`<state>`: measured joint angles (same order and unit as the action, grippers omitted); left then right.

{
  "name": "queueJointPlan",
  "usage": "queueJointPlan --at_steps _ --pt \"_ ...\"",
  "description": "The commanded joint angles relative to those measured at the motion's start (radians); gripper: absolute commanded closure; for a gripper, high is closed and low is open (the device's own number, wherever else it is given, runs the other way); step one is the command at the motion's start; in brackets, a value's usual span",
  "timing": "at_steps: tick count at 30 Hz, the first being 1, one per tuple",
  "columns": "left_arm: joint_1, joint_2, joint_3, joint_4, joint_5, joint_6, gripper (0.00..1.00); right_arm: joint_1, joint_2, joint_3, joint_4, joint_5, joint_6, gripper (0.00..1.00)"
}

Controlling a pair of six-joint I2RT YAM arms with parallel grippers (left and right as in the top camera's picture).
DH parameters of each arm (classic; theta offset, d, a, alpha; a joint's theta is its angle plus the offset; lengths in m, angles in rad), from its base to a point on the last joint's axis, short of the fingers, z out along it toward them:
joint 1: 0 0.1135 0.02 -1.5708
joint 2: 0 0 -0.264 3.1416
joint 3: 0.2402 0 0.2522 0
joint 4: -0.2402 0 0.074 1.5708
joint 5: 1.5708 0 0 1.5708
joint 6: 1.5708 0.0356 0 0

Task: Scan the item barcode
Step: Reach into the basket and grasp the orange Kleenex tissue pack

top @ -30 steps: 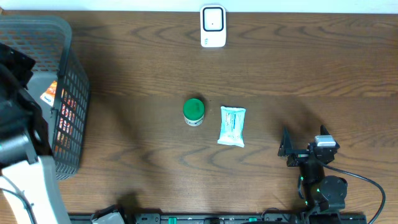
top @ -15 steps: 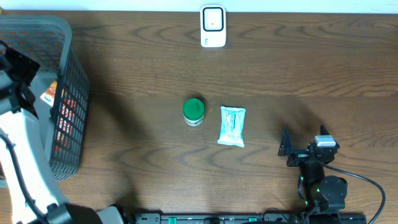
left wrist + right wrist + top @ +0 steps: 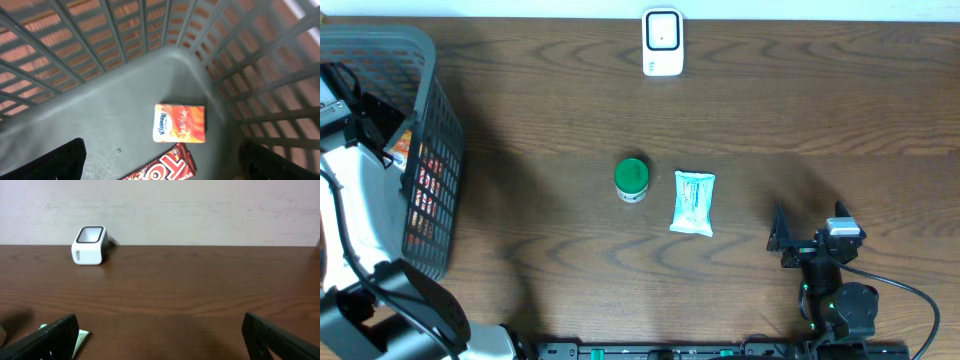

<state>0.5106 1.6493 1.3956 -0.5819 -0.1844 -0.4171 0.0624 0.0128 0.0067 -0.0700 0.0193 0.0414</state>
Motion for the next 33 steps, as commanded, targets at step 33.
queueJointPlan --at_steps 33 --pt "0.067 0.105 0.011 0.031 0.002 0.032 0.02 0.005 -0.003 -0.001 -0.002 0.005 0.010 0.01"
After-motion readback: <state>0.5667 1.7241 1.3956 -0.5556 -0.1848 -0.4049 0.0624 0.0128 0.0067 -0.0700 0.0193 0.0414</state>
